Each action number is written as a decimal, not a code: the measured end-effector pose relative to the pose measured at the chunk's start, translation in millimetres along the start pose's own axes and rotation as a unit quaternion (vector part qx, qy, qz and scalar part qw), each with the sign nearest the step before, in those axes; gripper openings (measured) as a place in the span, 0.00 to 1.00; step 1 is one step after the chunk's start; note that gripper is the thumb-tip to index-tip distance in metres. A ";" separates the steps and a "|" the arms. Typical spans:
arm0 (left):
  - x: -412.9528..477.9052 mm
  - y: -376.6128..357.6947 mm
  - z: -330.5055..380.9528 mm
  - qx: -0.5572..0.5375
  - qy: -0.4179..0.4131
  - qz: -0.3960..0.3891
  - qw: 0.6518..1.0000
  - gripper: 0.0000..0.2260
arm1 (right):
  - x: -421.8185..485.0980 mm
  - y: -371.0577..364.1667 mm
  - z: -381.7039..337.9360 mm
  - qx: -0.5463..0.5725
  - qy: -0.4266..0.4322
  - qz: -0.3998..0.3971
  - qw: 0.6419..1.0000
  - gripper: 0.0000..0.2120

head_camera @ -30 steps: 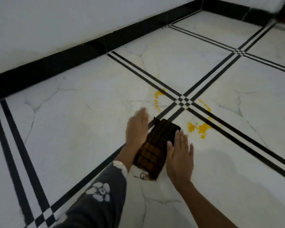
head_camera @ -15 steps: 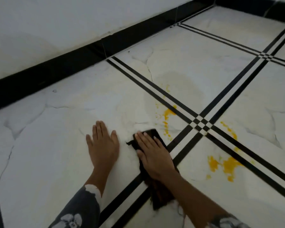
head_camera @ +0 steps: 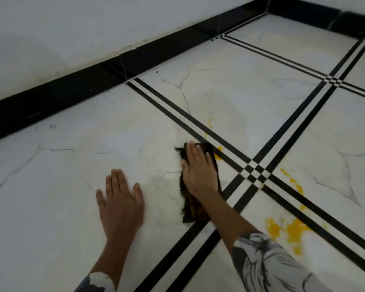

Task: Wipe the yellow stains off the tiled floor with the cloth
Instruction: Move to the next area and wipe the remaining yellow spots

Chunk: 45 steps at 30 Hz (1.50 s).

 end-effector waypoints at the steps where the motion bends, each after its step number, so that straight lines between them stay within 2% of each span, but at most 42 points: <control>1: -0.2 0.4 1.1 0.000 -0.001 -0.006 1.000 0.28 | -17.2 -2.9 -1.7 0.005 0.025 -0.009 1.000 0.33; 4: -4.6 3.4 4.5 0.001 0.016 -0.032 0.999 0.28 | -55.9 -6.2 3.5 0.036 0.069 -0.050 0.996 0.35; 7: 13.5 14.1 22.9 -0.020 0.047 -0.047 0.998 0.28 | -45.7 1.9 5.9 0.045 0.063 -0.042 0.996 0.35; 10: 60.7 4.3 66.9 -0.039 -0.075 -0.053 0.995 0.26 | -27.5 4.8 0.6 0.030 0.067 -0.026 0.997 0.32; 12: 86.8 -5.6 85.1 -0.026 -0.119 -0.046 0.991 0.25 | -17.4 6.1 -0.7 0.023 0.065 -0.022 0.997 0.26; 19: 89.6 -23.8 85.3 -0.010 -0.118 -0.014 0.993 0.25 | 33.6 4.3 5.2 0.004 0.043 -0.028 0.999 0.24; 23: 90.4 -21.8 85.0 -0.013 -0.114 -0.021 0.993 0.25 | 2.5 2.7 11.2 0.009 -0.015 0.017 1.000 0.25; 26: 90.4 -20.8 84.2 -0.012 -0.122 -0.015 0.992 0.26 | -8.7 2.4 14.1 0.003 0.039 -0.010 0.999 0.25; 29: 89.4 -22.3 82.3 -0.016 -0.116 -0.020 0.993 0.26 | 54.0 10.8 10.7 -0.033 0.104 -0.025 0.994 0.24; 33: 92.7 -26.5 82.5 -0.007 -0.117 -0.014 0.993 0.26 | 126.4 11.9 18.2 -0.025 -0.009 -0.003 1.000 0.25; 34: 92.7 -26.8 82.6 -0.008 -0.118 -0.013 0.993 0.26 | 125.8 10.0 15.6 -0.027 -0.009 -0.005 1.000 0.25; 37: 91.4 -26.1 82.0 -0.009 -0.121 -0.011 0.993 0.27 | 118.4 11.2 14.2 -0.038 0.096 -0.037 0.994 0.25; 38: 90.0 -25.6 81.2 -0.006 -0.119 -0.013 0.993 0.28 | 125.0 15.6 20.4 -0.038 0.104 -0.048 0.993 0.25; 39: 89.0 -25.4 81.7 -0.005 -0.118 -0.018 0.993 0.28 | 135.8 21.0 29.7 -0.033 0.076 -0.042 0.996 0.25; 42: 89.9 -25.5 84.1 -0.004 -0.117 -0.019 0.993 0.29 | 154.0 25.8 45.4 -0.009 -0.097 0.023 0.995 0.26; 44: 90.5 -25.4 84.1 0.002 -0.115 -0.022 0.993 0.29 | 147.3 20.0 35.2 -0.008 -0.111 0.028 0.993 0.26; 45: 90.6 -25.2 83.3 0.005 -0.115 -0.025 0.993 0.29 | 144.2 17.8 29.6 -0.015 -0.065 0.016 0.998 0.26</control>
Point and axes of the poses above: each hand's wrist, its own x-axis towards the middle knuckle, its own y-axis out of the back of the hand, z = x × y, the point moved 4 cm from there along x, towards the middle knuckle, and after that the axes turned 14 degrees about -y, right-handed, at the moved point
